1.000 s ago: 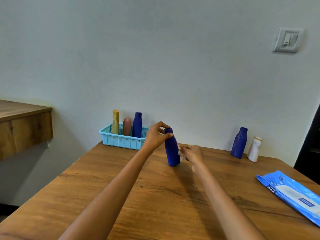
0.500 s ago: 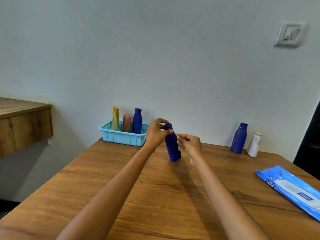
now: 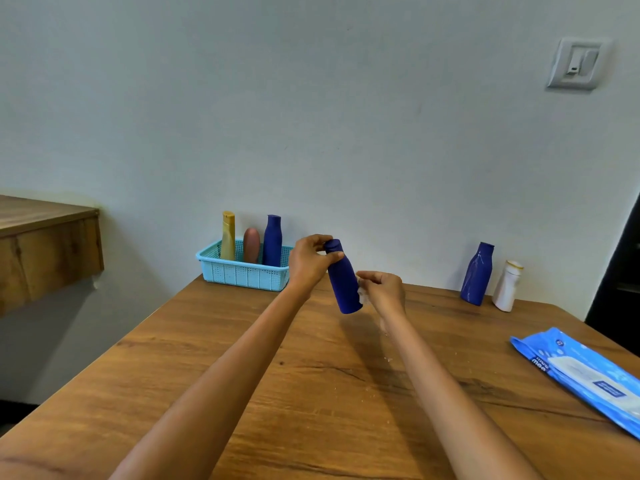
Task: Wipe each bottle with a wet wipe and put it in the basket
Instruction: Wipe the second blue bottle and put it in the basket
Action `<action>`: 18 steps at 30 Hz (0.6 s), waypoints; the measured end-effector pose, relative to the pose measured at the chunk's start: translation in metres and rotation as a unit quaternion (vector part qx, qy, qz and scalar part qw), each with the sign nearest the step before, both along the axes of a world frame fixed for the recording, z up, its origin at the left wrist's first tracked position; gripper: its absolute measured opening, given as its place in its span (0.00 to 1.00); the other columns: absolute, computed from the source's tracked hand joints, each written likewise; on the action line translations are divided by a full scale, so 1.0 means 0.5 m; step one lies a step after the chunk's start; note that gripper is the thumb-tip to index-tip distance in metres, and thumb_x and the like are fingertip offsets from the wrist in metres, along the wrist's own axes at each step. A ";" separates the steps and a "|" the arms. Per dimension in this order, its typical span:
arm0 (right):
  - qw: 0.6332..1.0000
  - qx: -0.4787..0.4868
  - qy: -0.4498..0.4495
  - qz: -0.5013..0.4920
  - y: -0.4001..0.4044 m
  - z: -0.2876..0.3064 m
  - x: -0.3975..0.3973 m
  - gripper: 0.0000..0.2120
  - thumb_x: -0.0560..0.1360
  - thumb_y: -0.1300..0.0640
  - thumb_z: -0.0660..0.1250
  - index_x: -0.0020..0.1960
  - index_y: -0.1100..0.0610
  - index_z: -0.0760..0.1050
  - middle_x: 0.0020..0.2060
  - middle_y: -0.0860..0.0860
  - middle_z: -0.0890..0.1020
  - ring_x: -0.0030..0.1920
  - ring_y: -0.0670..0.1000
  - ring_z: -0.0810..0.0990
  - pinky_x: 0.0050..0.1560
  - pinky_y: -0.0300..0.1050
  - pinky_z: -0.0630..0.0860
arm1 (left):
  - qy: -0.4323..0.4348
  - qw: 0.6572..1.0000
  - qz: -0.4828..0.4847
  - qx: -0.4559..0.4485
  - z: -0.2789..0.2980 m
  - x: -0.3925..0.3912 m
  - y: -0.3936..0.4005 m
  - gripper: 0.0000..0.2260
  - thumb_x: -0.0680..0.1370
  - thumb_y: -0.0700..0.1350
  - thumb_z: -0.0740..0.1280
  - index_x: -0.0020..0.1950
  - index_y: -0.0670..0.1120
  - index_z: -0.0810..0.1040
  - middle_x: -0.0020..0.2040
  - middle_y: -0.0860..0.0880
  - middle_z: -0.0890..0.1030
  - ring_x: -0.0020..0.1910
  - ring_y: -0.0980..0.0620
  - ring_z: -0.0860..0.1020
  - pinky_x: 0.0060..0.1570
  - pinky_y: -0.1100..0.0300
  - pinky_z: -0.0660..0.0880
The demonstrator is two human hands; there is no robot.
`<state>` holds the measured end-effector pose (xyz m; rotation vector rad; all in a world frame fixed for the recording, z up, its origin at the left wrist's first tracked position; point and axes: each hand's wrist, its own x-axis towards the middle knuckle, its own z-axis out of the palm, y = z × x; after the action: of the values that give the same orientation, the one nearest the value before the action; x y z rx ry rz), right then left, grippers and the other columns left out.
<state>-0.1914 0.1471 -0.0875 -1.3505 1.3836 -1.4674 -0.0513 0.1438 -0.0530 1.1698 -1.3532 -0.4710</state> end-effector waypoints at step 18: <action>0.939 0.028 -0.338 0.055 -0.002 0.076 0.056 0.11 0.73 0.66 0.69 0.56 0.62 0.79 0.48 0.54 0.82 0.47 0.51 0.81 0.42 0.40 0.78 | 0.028 0.997 0.064 -0.034 0.040 0.050 0.007 0.17 0.71 0.43 0.74 0.58 0.44 0.76 0.53 0.49 0.79 0.51 0.54 0.76 0.55 0.57 0.76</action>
<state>-0.1633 0.1461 -0.0494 -0.7516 0.8761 -1.5931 -0.0263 0.1471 -0.0329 1.1710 -1.2298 -0.3609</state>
